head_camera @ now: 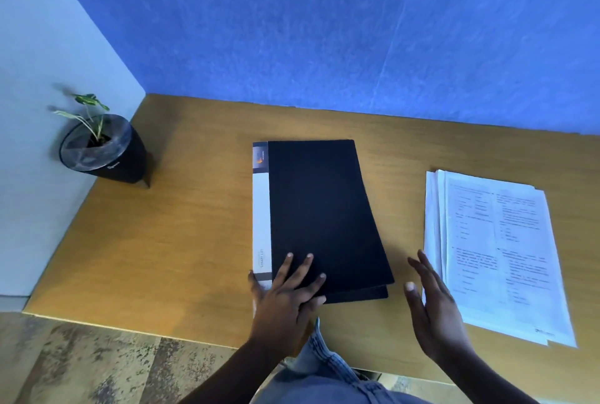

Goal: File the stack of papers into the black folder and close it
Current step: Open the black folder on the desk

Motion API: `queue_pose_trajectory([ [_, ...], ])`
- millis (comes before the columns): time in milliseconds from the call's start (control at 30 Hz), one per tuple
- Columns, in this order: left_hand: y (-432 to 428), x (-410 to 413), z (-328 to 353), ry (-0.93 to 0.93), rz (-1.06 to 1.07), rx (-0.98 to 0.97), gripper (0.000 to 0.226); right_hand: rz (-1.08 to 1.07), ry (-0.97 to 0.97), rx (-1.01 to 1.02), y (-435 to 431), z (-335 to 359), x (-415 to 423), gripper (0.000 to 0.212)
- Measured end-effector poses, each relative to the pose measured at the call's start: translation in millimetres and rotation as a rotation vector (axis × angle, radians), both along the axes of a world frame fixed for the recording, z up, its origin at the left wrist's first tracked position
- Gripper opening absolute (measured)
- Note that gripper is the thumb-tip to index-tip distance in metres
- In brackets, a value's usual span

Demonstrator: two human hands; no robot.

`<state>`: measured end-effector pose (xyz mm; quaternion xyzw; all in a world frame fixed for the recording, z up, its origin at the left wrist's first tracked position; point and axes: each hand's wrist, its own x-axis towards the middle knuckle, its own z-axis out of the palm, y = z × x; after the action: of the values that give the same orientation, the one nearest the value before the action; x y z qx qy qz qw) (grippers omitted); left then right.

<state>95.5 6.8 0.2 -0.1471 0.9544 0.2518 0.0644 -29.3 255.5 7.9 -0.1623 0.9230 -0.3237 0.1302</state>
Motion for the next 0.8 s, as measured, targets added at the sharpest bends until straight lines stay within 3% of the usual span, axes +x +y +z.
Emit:
queue_pose_trajectory([
  [133, 13, 4, 18, 0.198, 0.08, 0.363, 0.034, -0.044, 0.008, -0.026, 11, 1, 0, 0.06],
  [267, 17, 21, 39, 0.35, 0.147, 0.62, 0.043, -0.039, 0.0, 0.001, 15, 2, 4, 0.061],
  [400, 11, 45, 45, 0.509, 0.335, 0.607, 0.044, -0.024, -0.026, 0.006, 11, 0, 7, 0.058],
  [567, -3, 61, 40, 0.583, 0.86, 0.651, 0.053, 0.024, -0.033, 0.027, -5, -2, 6, 0.061],
  [667, -25, 64, 36, 0.591, 0.998, 0.668, 0.029, 0.047, -0.031, 0.032, -16, -2, 4, 0.062],
  [800, -54, 71, 34, 0.538, 1.101, 0.782, 0.023, 0.067, -0.026, 0.042, -33, -1, -1, 0.065],
])
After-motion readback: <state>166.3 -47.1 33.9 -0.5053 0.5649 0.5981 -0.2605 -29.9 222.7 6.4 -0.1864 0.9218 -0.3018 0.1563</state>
